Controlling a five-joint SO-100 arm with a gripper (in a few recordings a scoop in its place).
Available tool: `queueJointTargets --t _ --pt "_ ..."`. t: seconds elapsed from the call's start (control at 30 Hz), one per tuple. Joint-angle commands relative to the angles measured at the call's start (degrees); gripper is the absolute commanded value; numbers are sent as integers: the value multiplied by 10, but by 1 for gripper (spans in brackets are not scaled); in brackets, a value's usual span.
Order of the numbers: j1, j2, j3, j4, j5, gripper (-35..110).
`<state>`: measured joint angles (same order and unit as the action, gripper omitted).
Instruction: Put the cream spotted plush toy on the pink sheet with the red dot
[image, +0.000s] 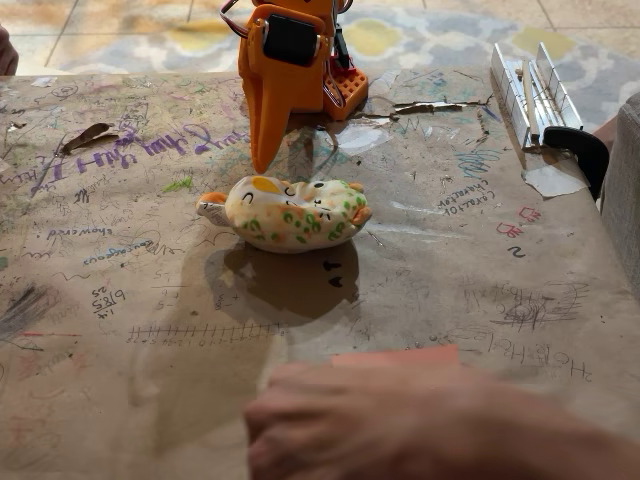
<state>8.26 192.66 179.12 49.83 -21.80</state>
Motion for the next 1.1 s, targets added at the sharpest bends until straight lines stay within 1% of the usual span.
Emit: queueJointTargets --t 0.0,0.47,0.53,1.07 --pt "11 6 -11 11 -25 0" --pt "-15 6 -11 15 -38 0" --pt "-24 6 -11 7 -18 0" --pt "-43 6 -11 15 -47 0"
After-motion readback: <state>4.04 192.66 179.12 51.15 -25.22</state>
